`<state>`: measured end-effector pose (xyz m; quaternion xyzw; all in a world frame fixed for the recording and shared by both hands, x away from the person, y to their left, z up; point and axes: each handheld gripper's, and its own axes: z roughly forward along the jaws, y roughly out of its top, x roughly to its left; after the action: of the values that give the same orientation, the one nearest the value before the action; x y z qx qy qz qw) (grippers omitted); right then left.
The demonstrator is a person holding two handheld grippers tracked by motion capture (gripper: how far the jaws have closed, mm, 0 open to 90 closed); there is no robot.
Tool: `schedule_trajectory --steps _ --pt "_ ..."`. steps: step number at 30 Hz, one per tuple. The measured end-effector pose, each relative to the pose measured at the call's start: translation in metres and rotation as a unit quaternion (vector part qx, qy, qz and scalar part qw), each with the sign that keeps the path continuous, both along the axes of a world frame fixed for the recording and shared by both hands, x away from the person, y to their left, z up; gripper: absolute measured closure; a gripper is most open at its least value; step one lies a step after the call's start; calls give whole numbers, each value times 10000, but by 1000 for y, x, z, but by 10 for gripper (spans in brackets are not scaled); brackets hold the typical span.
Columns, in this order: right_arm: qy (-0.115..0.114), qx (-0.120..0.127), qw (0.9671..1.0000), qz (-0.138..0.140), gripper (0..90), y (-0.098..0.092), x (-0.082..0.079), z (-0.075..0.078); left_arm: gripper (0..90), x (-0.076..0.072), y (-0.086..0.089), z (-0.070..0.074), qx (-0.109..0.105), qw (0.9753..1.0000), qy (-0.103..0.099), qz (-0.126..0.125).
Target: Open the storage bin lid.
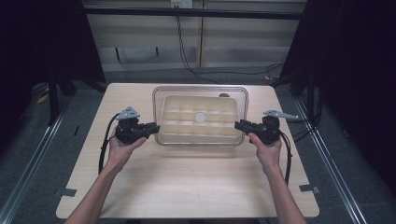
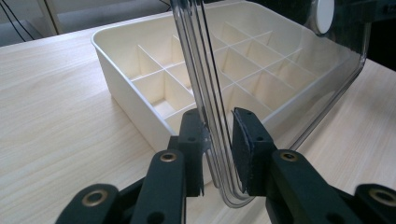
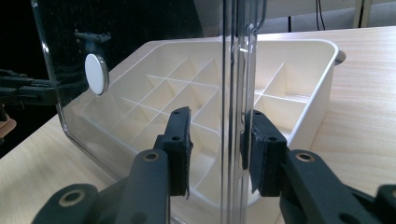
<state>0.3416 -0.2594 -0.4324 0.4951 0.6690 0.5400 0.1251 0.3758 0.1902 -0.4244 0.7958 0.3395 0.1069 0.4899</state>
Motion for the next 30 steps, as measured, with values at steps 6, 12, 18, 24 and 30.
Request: schedule_trajectory --steps 6,12,18,24,30 --pt "7 20 10000 24 647 -1 -4 1 746 -4 0 2 14 10000 -12 -20" --pt "-43 16 10000 40 654 1 -9 5 746 -6 3 5 -11 10000 -53 -18" --pt "-81 50 9999 57 658 1 -15 9 747 -10 4 10 -28 10000 -68 -46" --pt "-167 55 9998 77 671 0 -23 16 747 -13 4 11 -39 9999 -71 -90" --pt "-171 103 9998 83 677 -2 -30 18 747 -17 3 13 -16 9999 -75 -127"
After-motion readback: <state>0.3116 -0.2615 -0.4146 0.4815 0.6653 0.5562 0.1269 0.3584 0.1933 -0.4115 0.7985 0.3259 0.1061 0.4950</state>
